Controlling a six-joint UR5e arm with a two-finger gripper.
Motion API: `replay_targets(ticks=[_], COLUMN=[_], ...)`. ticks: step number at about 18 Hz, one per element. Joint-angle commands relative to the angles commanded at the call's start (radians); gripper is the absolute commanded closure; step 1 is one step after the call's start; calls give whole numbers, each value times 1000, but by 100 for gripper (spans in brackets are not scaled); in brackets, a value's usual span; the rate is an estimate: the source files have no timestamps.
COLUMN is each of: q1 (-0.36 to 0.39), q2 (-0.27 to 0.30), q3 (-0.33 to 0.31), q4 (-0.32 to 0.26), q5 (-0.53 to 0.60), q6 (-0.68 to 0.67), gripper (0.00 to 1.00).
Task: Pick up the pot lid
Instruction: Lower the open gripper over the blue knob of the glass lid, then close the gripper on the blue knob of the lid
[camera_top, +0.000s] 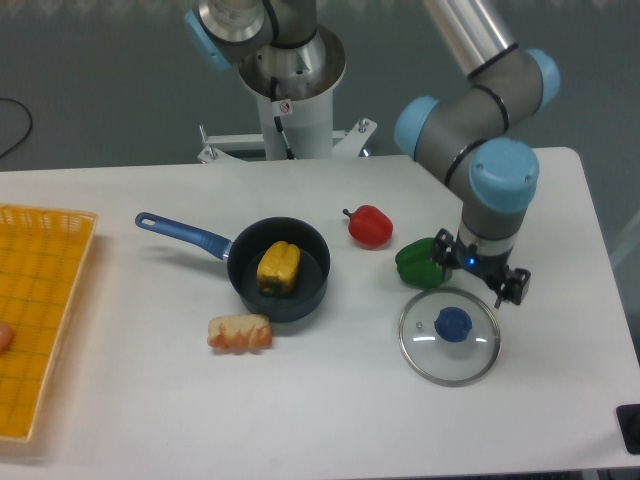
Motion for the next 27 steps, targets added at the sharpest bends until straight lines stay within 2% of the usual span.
replay_targets(ticks=[6,22,27], q1=[-20,-37,-37], q2=[-26,-65,-69], q3=[-11,-8,-9], q4=[14,12,12], q5=[54,52,52], q6=[-3,-29,-32], gripper=[0,0,4])
